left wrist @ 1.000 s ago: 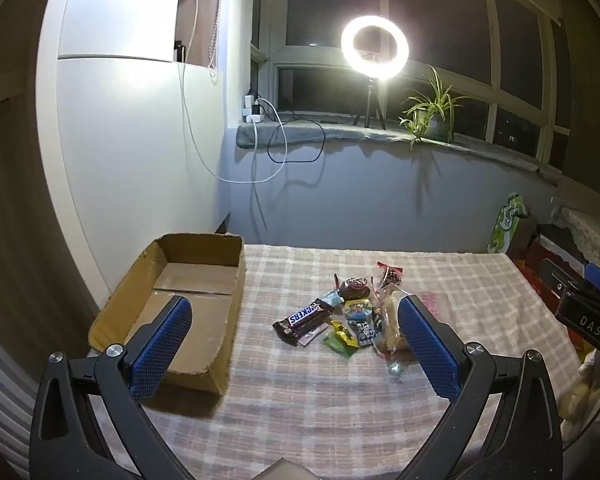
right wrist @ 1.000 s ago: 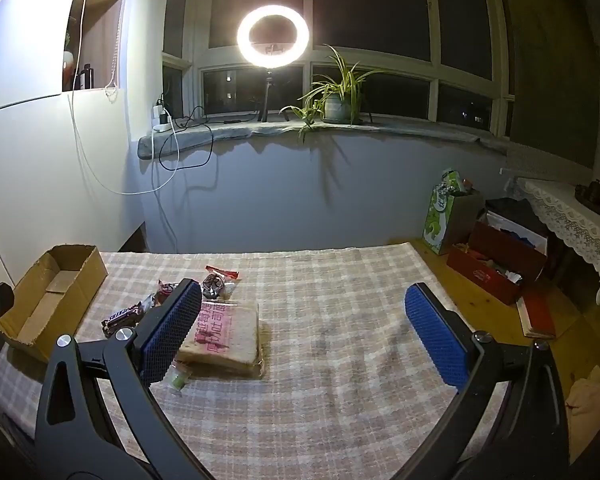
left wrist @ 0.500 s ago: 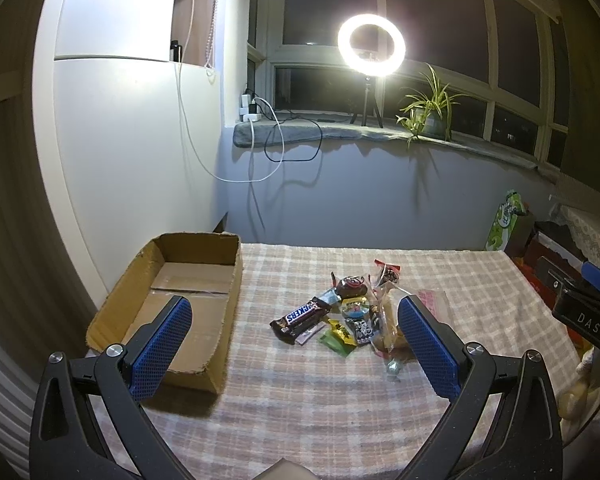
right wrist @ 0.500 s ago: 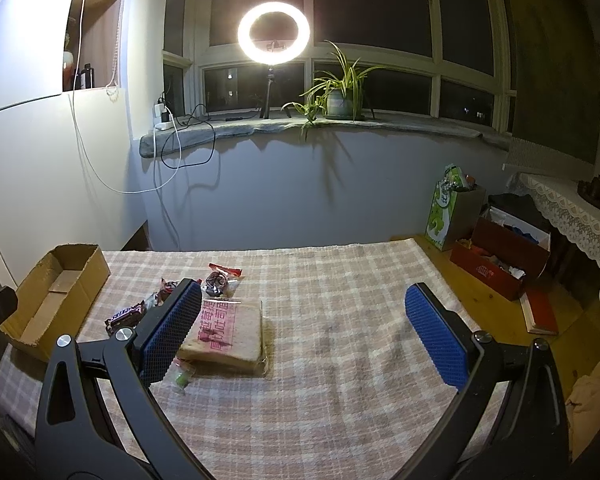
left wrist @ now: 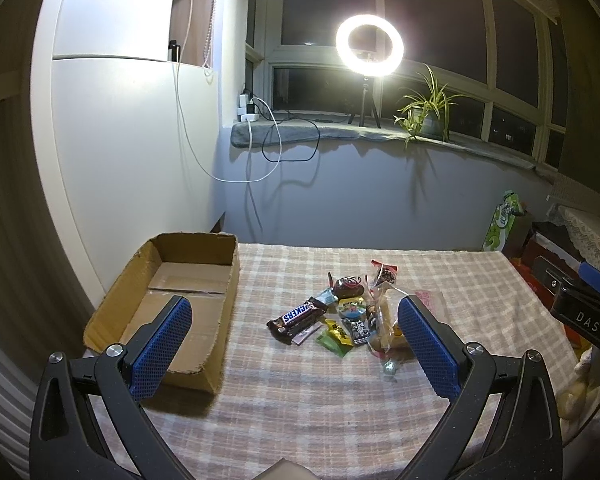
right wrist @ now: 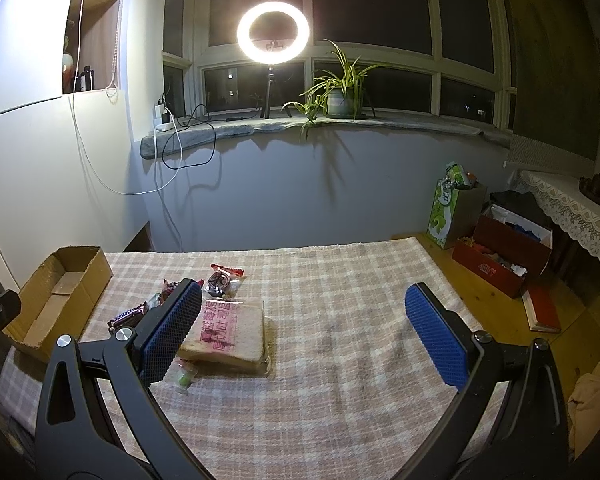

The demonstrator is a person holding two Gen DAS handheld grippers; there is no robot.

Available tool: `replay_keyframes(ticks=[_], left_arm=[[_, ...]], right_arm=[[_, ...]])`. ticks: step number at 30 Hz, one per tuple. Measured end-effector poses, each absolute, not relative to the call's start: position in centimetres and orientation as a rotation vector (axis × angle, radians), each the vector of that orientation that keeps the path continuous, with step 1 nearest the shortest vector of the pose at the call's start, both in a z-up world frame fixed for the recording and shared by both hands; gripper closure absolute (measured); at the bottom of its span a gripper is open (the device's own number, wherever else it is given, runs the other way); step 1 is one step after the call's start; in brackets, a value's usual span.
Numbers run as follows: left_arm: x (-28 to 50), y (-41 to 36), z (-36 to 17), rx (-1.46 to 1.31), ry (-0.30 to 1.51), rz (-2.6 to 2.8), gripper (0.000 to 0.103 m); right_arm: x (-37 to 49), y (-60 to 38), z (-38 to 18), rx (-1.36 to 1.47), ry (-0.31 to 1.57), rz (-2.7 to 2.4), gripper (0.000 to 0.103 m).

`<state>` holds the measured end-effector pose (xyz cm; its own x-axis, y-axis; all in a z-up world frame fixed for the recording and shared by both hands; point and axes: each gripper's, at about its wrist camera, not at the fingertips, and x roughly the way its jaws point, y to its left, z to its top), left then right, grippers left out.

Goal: Organize snacks

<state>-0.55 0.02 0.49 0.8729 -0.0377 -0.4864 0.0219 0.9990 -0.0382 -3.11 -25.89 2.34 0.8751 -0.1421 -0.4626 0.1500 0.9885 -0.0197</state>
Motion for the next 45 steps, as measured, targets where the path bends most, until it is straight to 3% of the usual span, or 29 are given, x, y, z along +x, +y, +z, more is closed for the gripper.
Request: replay_keyframes(ticks=[33,45], left_arm=[[-0.3,-0.7,0.1,-0.03,0.523,-0.047,0.001],[1.7,-0.8,-1.8,-0.066,0.609,-0.114,0.001]], right_arm=[[-2.7,-26.7,1.3,0.028,0.5,-0.163,0.0],[-0.9,-27.3,-0.3,0.019,0.555,-0.174,0.0]])
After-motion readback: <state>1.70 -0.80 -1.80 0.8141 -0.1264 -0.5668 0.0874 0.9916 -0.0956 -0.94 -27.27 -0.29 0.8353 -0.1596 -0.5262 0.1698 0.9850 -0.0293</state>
